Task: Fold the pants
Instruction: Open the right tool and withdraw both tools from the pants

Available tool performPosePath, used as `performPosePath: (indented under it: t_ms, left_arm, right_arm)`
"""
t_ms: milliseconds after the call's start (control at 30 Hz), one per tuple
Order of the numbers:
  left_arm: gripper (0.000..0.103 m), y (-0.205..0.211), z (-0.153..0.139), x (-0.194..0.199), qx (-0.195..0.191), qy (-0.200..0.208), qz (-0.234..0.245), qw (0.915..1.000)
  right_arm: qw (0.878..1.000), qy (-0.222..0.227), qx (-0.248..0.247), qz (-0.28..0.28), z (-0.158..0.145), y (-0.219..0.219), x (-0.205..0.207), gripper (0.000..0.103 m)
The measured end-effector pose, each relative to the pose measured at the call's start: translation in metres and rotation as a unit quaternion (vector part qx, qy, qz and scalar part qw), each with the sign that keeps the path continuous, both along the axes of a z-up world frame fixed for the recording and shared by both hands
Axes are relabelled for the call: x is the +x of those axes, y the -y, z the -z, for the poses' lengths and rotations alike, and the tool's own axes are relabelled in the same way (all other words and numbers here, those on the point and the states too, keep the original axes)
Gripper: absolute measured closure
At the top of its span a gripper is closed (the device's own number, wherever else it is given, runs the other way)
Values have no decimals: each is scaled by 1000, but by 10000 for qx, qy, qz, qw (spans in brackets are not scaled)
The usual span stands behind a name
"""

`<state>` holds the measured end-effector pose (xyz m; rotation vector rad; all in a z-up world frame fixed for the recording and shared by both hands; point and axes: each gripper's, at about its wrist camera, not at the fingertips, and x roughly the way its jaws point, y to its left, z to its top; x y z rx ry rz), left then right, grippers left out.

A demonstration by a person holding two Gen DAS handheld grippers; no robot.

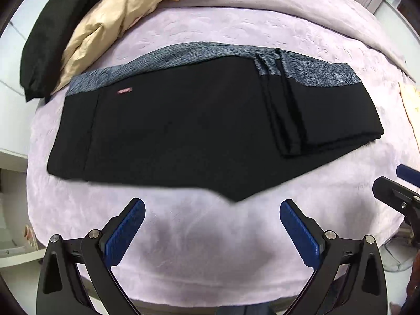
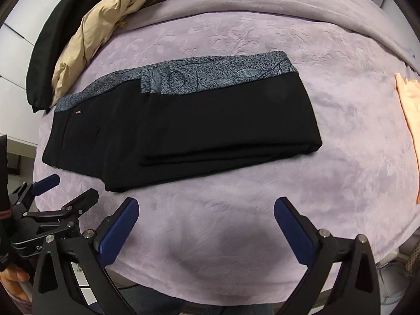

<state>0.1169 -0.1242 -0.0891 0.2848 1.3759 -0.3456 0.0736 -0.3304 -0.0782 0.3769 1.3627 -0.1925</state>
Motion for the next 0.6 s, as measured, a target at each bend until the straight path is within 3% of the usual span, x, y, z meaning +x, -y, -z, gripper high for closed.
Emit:
performPosePath:
  t_ms: [233,600]
  left_arm:
    - [0,-26,-5,-1,-37,26,-95,9999]
    - [0,-53,-17,6,-264,198,-816,9961]
  right_arm:
    - [9998,-85,-88,151,-7,-20,-7,0]
    - [9997,-16,-226,11,-20,-26,-10,0]
